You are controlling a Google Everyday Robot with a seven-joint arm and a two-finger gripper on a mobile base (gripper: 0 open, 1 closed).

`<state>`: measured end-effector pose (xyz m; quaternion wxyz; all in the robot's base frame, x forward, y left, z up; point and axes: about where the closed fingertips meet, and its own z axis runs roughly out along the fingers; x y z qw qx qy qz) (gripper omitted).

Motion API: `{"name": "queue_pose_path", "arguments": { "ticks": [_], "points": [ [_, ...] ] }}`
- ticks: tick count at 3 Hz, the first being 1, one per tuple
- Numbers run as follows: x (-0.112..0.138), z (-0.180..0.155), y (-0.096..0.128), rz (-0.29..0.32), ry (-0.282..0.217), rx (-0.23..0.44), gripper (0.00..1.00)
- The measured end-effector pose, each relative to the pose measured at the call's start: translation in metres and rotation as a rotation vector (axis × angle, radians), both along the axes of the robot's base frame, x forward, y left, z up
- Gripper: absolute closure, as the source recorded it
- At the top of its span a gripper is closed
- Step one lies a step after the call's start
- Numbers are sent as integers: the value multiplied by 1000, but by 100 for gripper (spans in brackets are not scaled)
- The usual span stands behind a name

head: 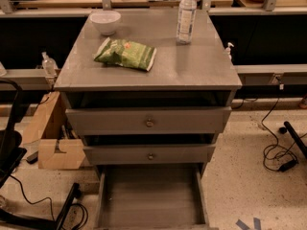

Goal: Close bottom drawer

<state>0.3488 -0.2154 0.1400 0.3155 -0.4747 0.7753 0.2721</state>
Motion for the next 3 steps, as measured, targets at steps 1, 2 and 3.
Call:
{"name": "queue_pose_path", "arguments": {
  "ticks": [1, 2, 3],
  "points": [
    [0, 0, 0, 0, 0, 0, 100],
    [-17, -3, 6, -1, 5, -32, 100],
    [-65, -16, 14, -6, 50, -81, 100]
  ]
}}
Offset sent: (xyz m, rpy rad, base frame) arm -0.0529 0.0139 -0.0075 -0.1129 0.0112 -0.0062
